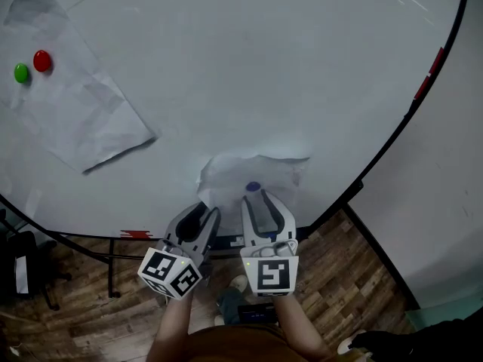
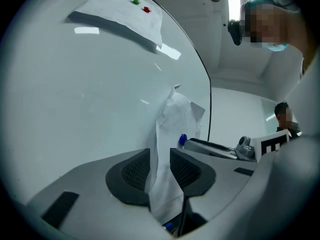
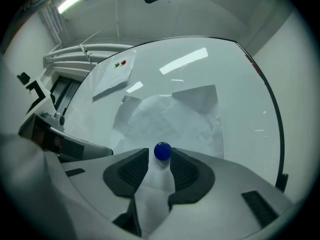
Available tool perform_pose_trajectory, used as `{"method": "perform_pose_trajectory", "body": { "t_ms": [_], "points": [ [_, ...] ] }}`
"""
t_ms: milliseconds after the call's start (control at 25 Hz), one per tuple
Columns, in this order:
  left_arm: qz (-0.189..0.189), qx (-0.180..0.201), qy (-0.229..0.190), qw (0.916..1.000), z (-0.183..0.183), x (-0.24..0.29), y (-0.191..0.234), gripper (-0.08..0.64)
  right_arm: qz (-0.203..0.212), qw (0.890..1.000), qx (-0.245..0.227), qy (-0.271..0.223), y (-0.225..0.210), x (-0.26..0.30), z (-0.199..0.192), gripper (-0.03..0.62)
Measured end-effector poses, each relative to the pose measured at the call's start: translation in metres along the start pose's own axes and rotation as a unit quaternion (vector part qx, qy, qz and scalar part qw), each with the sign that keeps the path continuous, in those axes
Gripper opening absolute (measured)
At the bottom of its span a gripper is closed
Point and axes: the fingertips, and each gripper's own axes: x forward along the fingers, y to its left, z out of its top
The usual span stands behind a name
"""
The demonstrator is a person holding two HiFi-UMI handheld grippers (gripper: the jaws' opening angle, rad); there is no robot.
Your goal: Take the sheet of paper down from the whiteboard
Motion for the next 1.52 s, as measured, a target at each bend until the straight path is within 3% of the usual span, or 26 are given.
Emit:
{"method": "perform_pose_trajectory", "body": {
  "t_ms": [440,680,1080,1280,1520],
  "points": [
    [-0.004,0.000,-0.008,1.0000,0.005,0.009,0.003,0.109,-0.027,0.999,-0.036,-0.012,-0.003,0.015,0.005,0.135],
    [0.013,0.013,-0.019,0.9997,0.012,0.012,0.007,0.077,-0.034,0.998,-0.049,-0.012,-0.005,0.015,0.004,0.125],
    [0.007,-0.002,-0.018,0.9998,0.014,0.012,0.010,0.025,-0.027,0.999,-0.033,-0.019,-0.006,0.015,0.004,0.137],
    [0.005,-0.015,-0.023,0.9996,0.015,0.012,0.010,0.025,-0.020,0.999,0.021,-0.033,-0.008,0.013,0.006,0.135],
    [0.009,-0.035,-0.030,0.9989,0.020,0.011,0.013,0.025,-0.004,0.999,0.007,-0.036,-0.006,0.016,0.007,0.135]
  ]
}}
